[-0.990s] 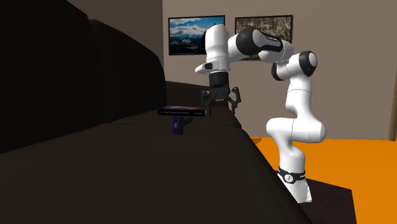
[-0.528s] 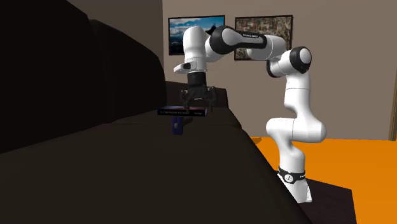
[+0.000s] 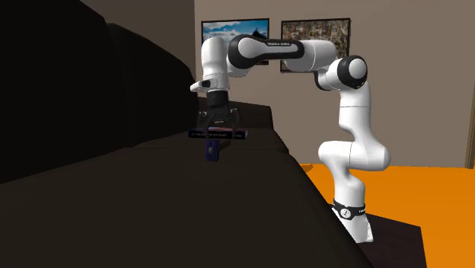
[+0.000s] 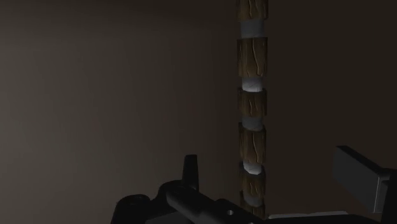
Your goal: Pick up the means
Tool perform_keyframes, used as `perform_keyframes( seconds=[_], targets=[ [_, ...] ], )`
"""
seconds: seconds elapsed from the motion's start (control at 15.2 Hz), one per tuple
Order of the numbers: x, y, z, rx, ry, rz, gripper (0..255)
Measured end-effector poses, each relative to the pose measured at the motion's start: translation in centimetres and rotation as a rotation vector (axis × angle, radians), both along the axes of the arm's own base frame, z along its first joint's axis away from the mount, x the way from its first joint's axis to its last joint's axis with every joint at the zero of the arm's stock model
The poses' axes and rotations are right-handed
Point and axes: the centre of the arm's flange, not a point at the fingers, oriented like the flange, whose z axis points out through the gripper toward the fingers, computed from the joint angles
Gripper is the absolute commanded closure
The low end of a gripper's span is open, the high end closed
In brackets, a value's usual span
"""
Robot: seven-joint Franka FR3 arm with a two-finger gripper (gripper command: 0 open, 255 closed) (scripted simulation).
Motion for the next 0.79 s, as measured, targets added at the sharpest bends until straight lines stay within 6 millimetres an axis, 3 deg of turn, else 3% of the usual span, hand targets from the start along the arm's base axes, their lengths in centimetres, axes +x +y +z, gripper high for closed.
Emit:
perform_keyframes(
  seconds=[0.26, 0.33, 0.79],
  targets=[
    [0.1, -0.1, -1.9, 0.0, 0.0, 0.001, 0],
    [0.1, 0.0, -2.1, 0.0, 0.0, 0.001, 255],
    [0.2, 0.0, -2.3, -0.001, -0.001, 0.001, 255]
  ],
)
